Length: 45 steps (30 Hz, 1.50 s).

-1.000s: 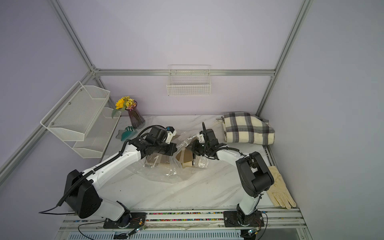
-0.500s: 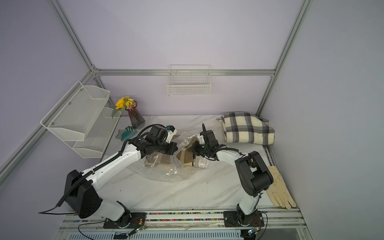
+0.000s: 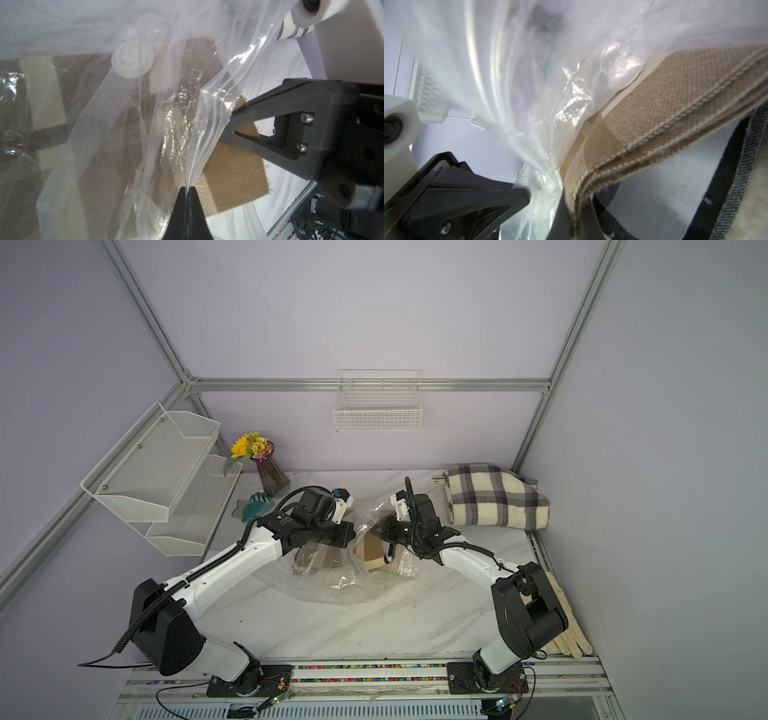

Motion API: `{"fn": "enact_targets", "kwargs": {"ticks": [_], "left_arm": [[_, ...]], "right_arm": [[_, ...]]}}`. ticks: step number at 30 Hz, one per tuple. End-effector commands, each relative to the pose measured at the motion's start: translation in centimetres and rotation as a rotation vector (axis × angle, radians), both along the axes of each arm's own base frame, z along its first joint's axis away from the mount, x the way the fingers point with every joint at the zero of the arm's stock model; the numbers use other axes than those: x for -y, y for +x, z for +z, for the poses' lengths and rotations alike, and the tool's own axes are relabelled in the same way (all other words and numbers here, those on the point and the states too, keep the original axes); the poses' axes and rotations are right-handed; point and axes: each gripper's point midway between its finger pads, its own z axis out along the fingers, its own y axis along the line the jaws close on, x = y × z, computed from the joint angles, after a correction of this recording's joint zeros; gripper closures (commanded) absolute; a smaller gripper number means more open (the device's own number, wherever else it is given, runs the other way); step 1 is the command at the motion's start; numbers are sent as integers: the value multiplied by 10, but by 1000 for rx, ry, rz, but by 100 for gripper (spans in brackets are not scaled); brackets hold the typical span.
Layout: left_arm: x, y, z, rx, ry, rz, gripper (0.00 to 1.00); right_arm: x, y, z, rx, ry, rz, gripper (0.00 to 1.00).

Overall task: Take the scarf out of the vacuum bag
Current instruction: Take out the scarf from the vacuum bag.

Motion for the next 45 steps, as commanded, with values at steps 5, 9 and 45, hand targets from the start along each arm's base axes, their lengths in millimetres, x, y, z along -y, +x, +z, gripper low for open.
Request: {"fn": "enact_targets", "kwargs": {"ticks": [5,9,45], "left_arm": [[6,9,19,44,-37,15,100],[6,9,19,41,-39,17,100],[8,11,18,44,-39,14,100]], "right_arm": [[-2,-5,49,145,29,46,100],[0,-6,54,156,22,44,100],[-12,-11,-15,24,-275,38,81]]}}
